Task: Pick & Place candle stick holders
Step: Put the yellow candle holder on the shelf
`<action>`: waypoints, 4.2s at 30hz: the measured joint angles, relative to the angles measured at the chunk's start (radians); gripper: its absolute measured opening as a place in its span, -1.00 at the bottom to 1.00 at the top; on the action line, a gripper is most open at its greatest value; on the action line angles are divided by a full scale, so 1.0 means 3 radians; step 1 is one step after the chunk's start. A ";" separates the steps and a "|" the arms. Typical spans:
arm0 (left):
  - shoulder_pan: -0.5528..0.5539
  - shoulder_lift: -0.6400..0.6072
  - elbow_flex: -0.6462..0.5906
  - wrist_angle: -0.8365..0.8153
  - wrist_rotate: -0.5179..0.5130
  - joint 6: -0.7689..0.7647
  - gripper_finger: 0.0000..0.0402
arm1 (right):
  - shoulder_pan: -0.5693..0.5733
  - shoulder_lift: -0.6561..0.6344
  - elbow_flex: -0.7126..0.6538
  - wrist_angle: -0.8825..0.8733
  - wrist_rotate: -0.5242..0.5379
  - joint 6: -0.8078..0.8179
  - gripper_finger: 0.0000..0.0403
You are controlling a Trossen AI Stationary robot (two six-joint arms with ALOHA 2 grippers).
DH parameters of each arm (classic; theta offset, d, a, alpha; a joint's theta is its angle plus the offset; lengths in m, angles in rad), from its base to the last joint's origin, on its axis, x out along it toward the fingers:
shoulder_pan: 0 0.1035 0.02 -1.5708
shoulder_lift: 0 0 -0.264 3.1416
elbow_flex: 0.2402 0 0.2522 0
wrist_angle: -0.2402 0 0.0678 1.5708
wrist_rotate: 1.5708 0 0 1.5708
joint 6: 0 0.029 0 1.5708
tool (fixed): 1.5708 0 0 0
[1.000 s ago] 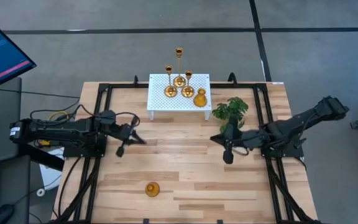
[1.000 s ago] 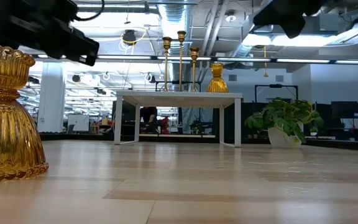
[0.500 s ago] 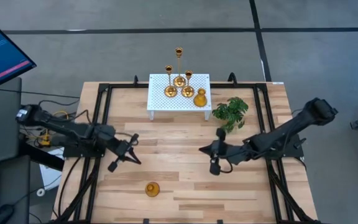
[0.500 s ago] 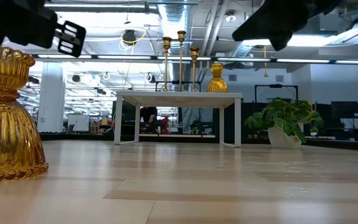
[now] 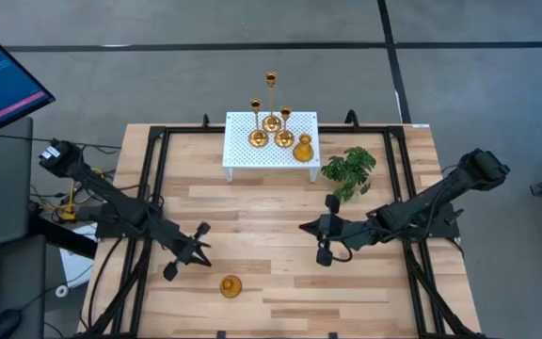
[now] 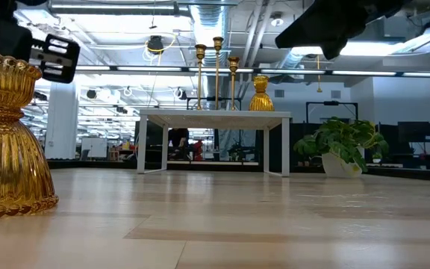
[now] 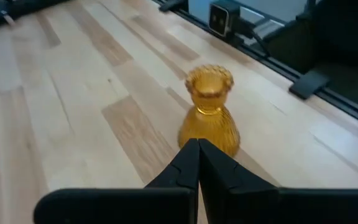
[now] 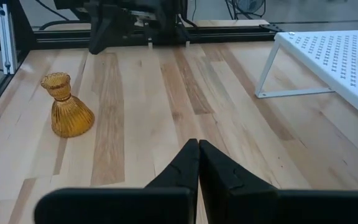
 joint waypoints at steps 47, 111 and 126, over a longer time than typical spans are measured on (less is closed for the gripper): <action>-0.0017 0.1072 -0.0818 0.2453 0.0296 -0.0163 -0.79 | 0.0000 -0.0001 0.0000 -0.0008 -0.0007 -0.0009 -1.00; 0.0014 0.2826 0.0411 0.2774 0.0645 -0.0365 0.02 | 0.0006 -0.0003 -0.0001 -0.0028 -0.0022 -0.0001 -1.00; 0.0014 0.2823 0.0409 0.2920 0.0646 -0.0401 -0.15 | 0.0006 -0.0003 -0.0001 -0.0028 -0.0022 -0.0001 -1.00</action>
